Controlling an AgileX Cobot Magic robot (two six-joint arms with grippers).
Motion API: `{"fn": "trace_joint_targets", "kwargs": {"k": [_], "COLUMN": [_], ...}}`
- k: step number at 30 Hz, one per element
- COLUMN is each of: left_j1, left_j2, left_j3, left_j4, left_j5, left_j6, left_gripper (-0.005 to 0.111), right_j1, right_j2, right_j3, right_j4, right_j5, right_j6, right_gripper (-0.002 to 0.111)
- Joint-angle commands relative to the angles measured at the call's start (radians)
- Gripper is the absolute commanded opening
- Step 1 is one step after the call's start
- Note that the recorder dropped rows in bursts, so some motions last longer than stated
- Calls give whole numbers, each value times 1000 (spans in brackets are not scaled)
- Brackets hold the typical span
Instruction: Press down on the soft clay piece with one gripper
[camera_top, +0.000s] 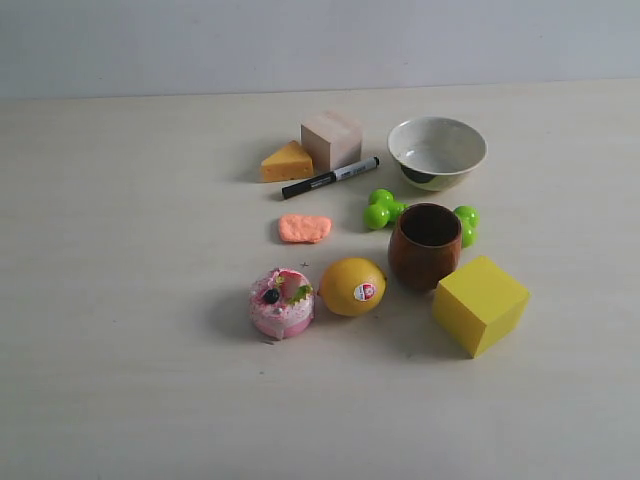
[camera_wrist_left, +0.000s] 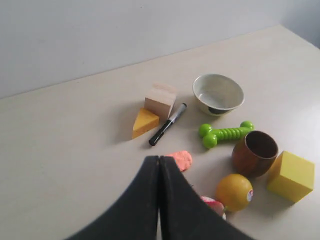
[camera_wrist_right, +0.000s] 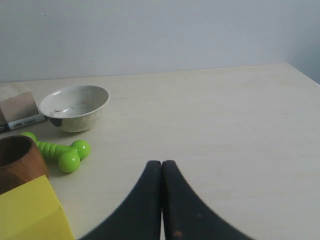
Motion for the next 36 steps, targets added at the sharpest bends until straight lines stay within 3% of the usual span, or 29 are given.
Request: {"fn": "trace_joint_targets", "kwargs": {"k": [1,6,14,18,20,25,27,36], "left_j1": [-6,-6,-20,-93,-161,-339,-384,-418], "left_j2": [37,139,384,510,574,741,806,1137], "left_j3": [-4,-39,-231,-346,-412,-601,-665,-997], "left_j4": [-60,-65,-66,-37,57,489,557,595], "left_j5": [-45,31,129,191,193,231,276,543], "left_j6": [-3,-1,2,-28,-106,-415,-489,-619], "left_gripper": [0,0,0,0,0,0,0,0], "right_j1": [4,4,4,4,4,4,4,4], "right_j2": [-5,-5,-5,-5,-5,-5,-5,-5], "right_j3": [4,4,4,4,4,4,4,4], "right_j4": [0,0,0,0,0,0,0,0], "right_j5": [-4,-4,-4,-4,-4,-4,-4,-4], "right_j6": [-5,-5,-5,-5,-5,-5,-5,-5], "right_gripper": [0,0,0,0,0,0,0,0]}}
